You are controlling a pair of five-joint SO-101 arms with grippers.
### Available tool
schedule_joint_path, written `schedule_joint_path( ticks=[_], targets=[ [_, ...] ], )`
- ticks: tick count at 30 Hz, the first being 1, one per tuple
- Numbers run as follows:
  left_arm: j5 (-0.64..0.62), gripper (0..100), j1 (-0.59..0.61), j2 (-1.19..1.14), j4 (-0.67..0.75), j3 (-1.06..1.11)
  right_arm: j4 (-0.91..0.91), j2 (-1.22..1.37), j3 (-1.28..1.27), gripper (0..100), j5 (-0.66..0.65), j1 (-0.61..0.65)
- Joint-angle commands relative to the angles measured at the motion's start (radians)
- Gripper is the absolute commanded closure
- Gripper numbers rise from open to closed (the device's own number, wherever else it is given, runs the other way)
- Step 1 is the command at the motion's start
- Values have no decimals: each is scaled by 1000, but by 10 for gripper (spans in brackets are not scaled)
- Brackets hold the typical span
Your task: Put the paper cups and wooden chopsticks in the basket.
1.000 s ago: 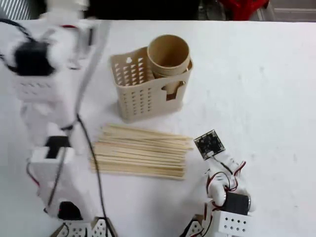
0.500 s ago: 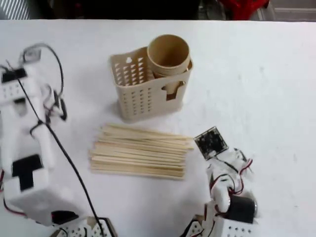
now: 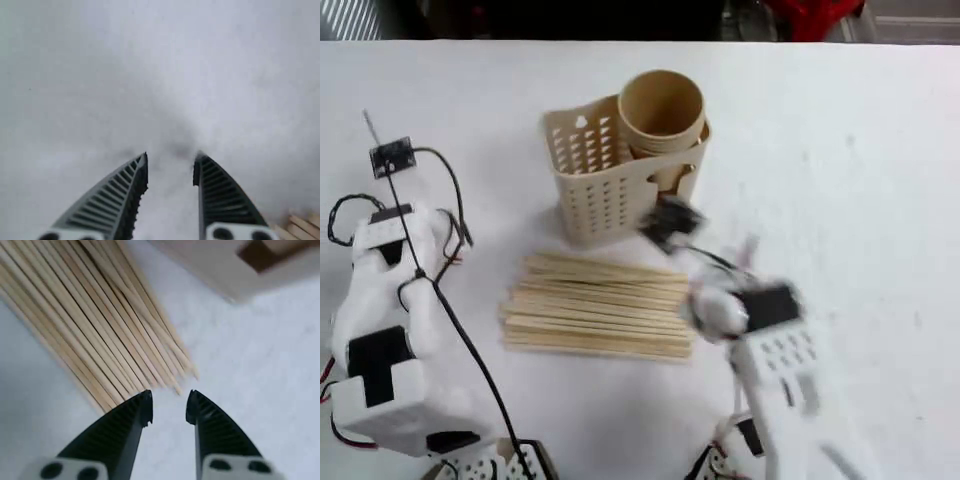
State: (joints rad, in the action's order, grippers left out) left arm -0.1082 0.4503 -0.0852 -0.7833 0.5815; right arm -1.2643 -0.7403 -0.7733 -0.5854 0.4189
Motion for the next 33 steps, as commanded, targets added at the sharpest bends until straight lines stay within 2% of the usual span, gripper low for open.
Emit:
schedule_joint_path(
  ticks=[1,4,8,13,18,27,33],
  targets=[
    [-11,832,21,1,26,-15,30,150,127,868,11,202],
    [-11,833,19,-1,26,-15,61,228,86,868,-71,366],
    [-11,833,19,-1,26,-12,197,291,-25,868,-167,453],
    [-11,834,18,-1,26,-12,292,348,-69,868,-226,420],
    [-11,834,18,-1,26,-11,360,414,-72,872,-221,361],
    [-11,834,16,-1,25,-9,407,513,-64,875,-221,349],
    [-11,834,16,-1,25,-9,407,516,-64,949,-219,349]
  ],
)
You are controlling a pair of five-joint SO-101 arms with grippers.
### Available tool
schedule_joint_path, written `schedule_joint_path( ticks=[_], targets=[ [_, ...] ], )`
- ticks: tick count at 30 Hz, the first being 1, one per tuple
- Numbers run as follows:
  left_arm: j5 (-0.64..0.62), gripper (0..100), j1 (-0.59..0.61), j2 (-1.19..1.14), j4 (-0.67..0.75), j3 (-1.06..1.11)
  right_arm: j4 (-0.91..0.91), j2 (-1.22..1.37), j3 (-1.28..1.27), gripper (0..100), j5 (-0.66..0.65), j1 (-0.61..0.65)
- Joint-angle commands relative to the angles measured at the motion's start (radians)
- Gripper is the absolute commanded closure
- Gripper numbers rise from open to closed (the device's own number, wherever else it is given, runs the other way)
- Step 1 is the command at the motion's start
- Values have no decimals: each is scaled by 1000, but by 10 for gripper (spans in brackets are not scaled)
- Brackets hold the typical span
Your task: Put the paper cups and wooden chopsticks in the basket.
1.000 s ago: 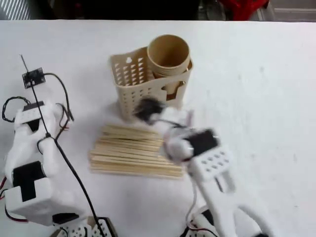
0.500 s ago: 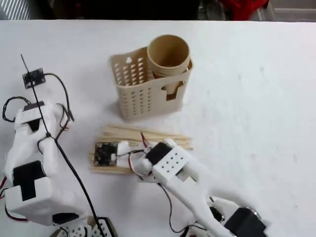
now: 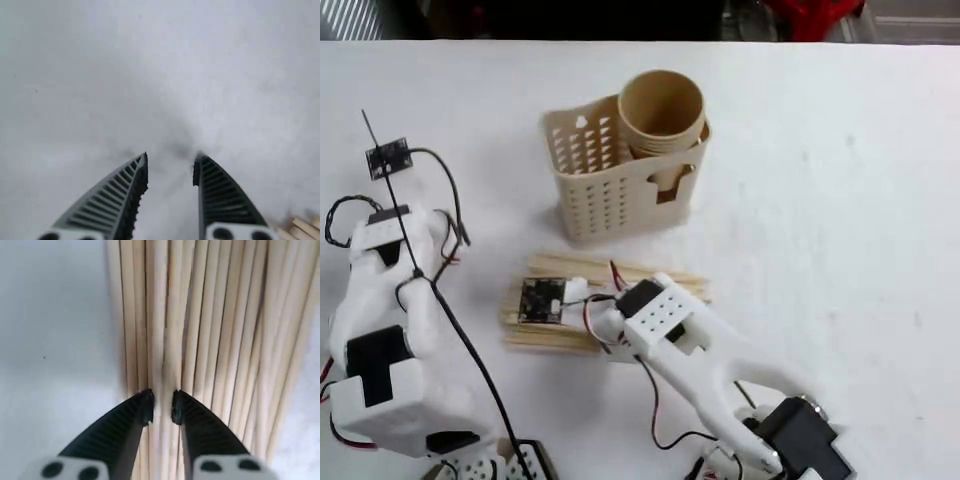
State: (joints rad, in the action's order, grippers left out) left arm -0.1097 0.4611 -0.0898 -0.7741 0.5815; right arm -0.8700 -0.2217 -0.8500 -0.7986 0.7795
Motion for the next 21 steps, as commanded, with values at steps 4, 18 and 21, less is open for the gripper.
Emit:
schedule_joint_path(
  ticks=[4,18,21],
  targets=[
    [-11,834,5,4,15,-9,13,-1,12,954,-6,-12],
    [-11,834,-5,1,17,-11,-110,-199,49,983,80,-151],
    [-11,834,-4,1,17,-12,-202,-325,49,983,81,-150]
  ],
)
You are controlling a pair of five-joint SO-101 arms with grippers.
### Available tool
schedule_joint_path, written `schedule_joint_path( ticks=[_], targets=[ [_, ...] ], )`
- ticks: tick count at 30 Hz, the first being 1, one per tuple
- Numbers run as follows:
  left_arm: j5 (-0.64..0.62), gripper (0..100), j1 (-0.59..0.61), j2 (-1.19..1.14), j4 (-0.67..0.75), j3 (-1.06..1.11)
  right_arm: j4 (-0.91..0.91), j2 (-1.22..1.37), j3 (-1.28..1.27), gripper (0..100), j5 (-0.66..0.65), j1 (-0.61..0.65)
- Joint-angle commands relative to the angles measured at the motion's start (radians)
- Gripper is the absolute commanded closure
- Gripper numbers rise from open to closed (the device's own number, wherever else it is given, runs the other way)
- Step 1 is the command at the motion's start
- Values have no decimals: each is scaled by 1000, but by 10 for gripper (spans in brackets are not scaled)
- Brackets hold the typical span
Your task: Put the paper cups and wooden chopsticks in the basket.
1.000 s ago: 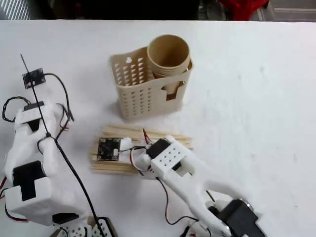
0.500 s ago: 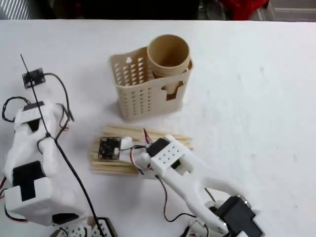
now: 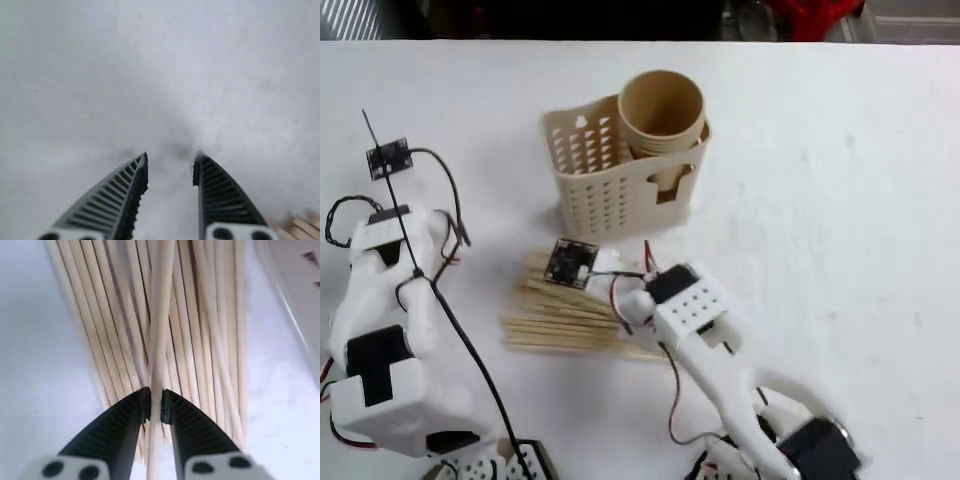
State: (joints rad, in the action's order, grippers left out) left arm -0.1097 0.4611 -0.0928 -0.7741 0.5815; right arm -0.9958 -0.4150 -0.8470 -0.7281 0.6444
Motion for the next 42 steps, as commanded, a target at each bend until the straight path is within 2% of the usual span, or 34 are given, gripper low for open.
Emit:
schedule_joint_path(
  ticks=[1,4,8,14,17,20,24,27,38,42],
  targets=[
    [-11,834,-2,4,17,-12,-105,-179,46,983,11,-18],
    [-11,834,-1,4,17,-12,-177,-317,49,983,14,-18],
    [-11,834,-1,4,17,-12,-203,-483,91,983,94,-18],
    [-11,834,-2,4,17,-11,-162,-519,390,983,262,-18],
    [-11,834,-2,4,17,-11,-7,-455,528,983,391,-18],
    [-11,834,-4,4,17,-11,229,-366,583,983,473,-13],
    [-11,834,-4,4,17,-11,533,-234,603,983,497,-18],
    [-11,834,-4,4,17,-11,682,-134,606,983,502,-18],
    [-11,834,-5,4,17,-11,929,147,580,983,505,-53],
    [-11,834,-5,4,17,-11,1004,194,511,983,554,-70]
  ],
)
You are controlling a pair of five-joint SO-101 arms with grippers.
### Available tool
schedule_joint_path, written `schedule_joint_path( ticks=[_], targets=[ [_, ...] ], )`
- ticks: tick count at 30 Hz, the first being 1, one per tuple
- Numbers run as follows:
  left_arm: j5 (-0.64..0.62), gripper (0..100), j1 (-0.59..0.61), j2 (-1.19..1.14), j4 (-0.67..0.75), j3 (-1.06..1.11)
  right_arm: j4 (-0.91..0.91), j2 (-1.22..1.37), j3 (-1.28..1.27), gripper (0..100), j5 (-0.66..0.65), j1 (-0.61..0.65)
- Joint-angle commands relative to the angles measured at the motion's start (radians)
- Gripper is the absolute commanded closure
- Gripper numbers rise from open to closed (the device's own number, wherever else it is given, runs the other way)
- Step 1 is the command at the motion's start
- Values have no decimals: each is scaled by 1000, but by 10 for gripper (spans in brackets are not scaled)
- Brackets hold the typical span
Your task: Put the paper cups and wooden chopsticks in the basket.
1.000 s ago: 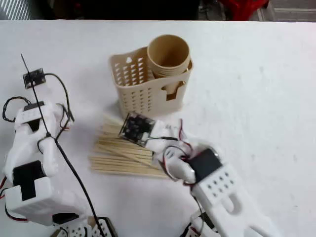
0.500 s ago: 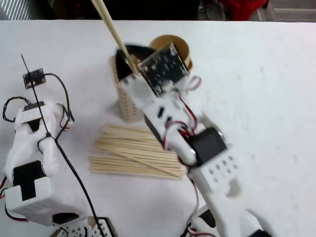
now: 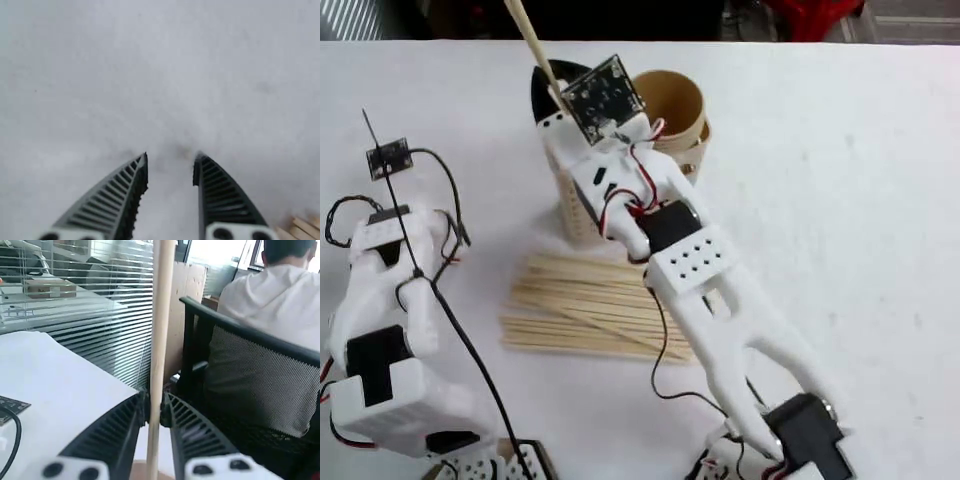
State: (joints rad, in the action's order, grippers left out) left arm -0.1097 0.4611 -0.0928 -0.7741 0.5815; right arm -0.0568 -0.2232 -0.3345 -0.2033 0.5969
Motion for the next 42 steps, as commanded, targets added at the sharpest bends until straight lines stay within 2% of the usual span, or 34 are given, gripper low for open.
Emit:
schedule_joint_path(
  ticks=[1,7,12,18,21,25,32,36,42],
  targets=[
    [-11,834,-5,4,17,-11,71,7,-12,983,29,-33],
    [-11,834,-5,4,20,-11,-4,-10,-12,967,34,-45],
    [-11,834,-5,4,21,-11,-77,-59,-12,835,35,-38],
    [-9,834,-5,4,23,-11,-200,-159,-12,860,34,-45],
    [-9,834,-5,2,23,-11,-358,-236,-12,885,34,-38],
    [-9,834,-5,2,23,-11,-685,-395,-15,932,35,-65],
    [-9,834,-5,2,23,-11,-1061,-777,-20,902,25,-185],
    [-9,834,-5,2,23,-11,-1191,-776,-55,896,-132,-111],
    [-9,834,-5,2,23,-11,-1196,-492,-193,896,-336,33]
  ],
)
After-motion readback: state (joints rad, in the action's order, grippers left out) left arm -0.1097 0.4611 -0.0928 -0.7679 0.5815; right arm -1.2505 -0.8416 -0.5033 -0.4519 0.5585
